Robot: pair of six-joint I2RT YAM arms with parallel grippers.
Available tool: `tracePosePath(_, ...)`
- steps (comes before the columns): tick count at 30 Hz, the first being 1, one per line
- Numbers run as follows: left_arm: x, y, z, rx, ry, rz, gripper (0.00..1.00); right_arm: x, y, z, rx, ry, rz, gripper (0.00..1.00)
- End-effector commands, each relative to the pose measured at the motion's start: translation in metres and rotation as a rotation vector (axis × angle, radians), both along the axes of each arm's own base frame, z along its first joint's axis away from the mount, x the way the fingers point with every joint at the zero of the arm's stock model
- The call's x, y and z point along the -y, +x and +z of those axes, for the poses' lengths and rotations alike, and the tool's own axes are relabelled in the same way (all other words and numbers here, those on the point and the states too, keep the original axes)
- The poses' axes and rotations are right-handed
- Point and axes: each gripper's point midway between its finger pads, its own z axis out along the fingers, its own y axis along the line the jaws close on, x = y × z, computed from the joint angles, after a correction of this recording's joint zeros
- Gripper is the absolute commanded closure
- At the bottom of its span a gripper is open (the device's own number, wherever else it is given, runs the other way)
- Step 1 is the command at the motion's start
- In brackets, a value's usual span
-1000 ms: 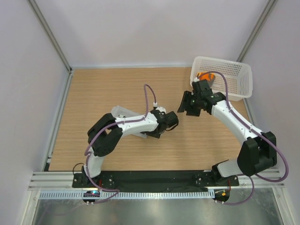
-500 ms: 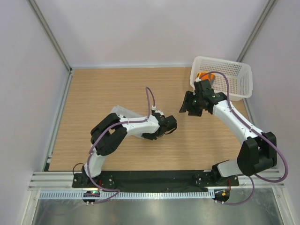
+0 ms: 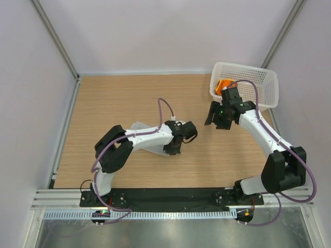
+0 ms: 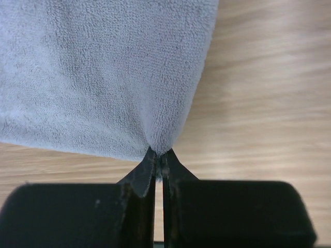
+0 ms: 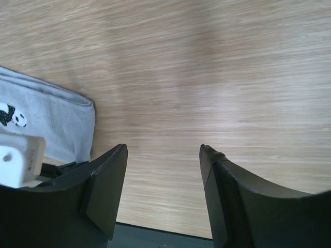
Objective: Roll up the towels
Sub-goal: Roll the towel
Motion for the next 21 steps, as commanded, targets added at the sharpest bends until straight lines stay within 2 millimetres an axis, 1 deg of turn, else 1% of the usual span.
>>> tracePosePath(1,0.052,-0.006,0.037,-0.048,-0.282,-0.024,1.0,0.018,0.0,0.029,0.075,-0.053,-0.015,0.34)
tracePosePath(2,0.056,-0.007,0.038,-0.058,-0.312,-0.027,1.0,0.021,0.0,0.03,0.076,-0.063,-0.022,0.34)
tracePosePath(3,0.059,-0.014,0.035,-0.099,-0.341,-0.025,1.0,0.024,-0.003,0.031,0.072,-0.069,-0.03,0.33)
tracePosePath(5,0.069,-0.013,0.04,-0.11,-0.421,-0.02,1.0,0.024,-0.003,0.036,0.081,-0.062,-0.04,0.32)
tracePosePath(6,0.068,-0.011,0.04,-0.119,-0.447,0.007,1.0,0.023,-0.005,0.037,0.079,-0.053,-0.038,0.33)
tracePosePath(7,0.069,-0.015,0.037,-0.151,-0.49,0.013,1.0,0.017,-0.006,0.038,0.074,-0.026,-0.026,0.33)
tracePosePath(8,0.07,-0.015,0.042,-0.156,-0.527,0.015,1.0,0.014,-0.008,0.038,0.071,-0.009,-0.015,0.33)
tracePosePath(9,0.067,-0.01,0.043,-0.161,-0.556,0.052,1.0,0.009,-0.007,0.042,0.089,0.022,0.001,0.33)
tracePosePath(10,0.066,-0.015,0.038,-0.19,-0.585,0.063,1.0,0.005,-0.009,0.04,0.087,0.041,0.015,0.33)
tracePosePath(12,0.063,-0.012,0.044,-0.207,-0.645,0.095,1.0,-0.007,-0.01,0.047,0.11,0.104,0.056,0.33)
tracePosePath(13,0.057,-0.007,0.04,-0.215,-0.668,0.142,1.0,-0.009,-0.011,0.048,0.114,0.119,0.063,0.33)
tracePosePath(15,0.054,-0.009,0.039,-0.25,-0.696,0.168,1.0,-0.02,-0.011,0.054,0.129,0.173,0.095,0.32)
tracePosePath(16,0.05,-0.004,0.038,-0.255,-0.706,0.197,1.0,-0.024,-0.012,0.053,0.128,0.197,0.108,0.33)
tracePosePath(17,0.047,-0.008,0.032,-0.281,-0.706,0.21,1.0,-0.029,-0.013,0.055,0.133,0.222,0.122,0.33)
tracePosePath(18,0.044,-0.008,0.029,-0.294,-0.707,0.226,1.0,-0.039,-0.013,0.061,0.145,0.28,0.155,0.34)
tracePosePath(19,0.045,-0.008,0.028,-0.305,-0.726,0.233,1.0,-0.045,-0.016,0.06,0.14,0.312,0.175,0.34)
tracePosePath(20,0.042,-0.005,0.026,-0.322,-0.744,0.268,1.0,-0.051,-0.018,0.061,0.143,0.341,0.199,0.36)
tracePosePath(21,0.041,-0.013,0.023,-0.371,-0.765,0.277,1.0,-0.061,-0.02,0.067,0.157,0.39,0.243,0.37)
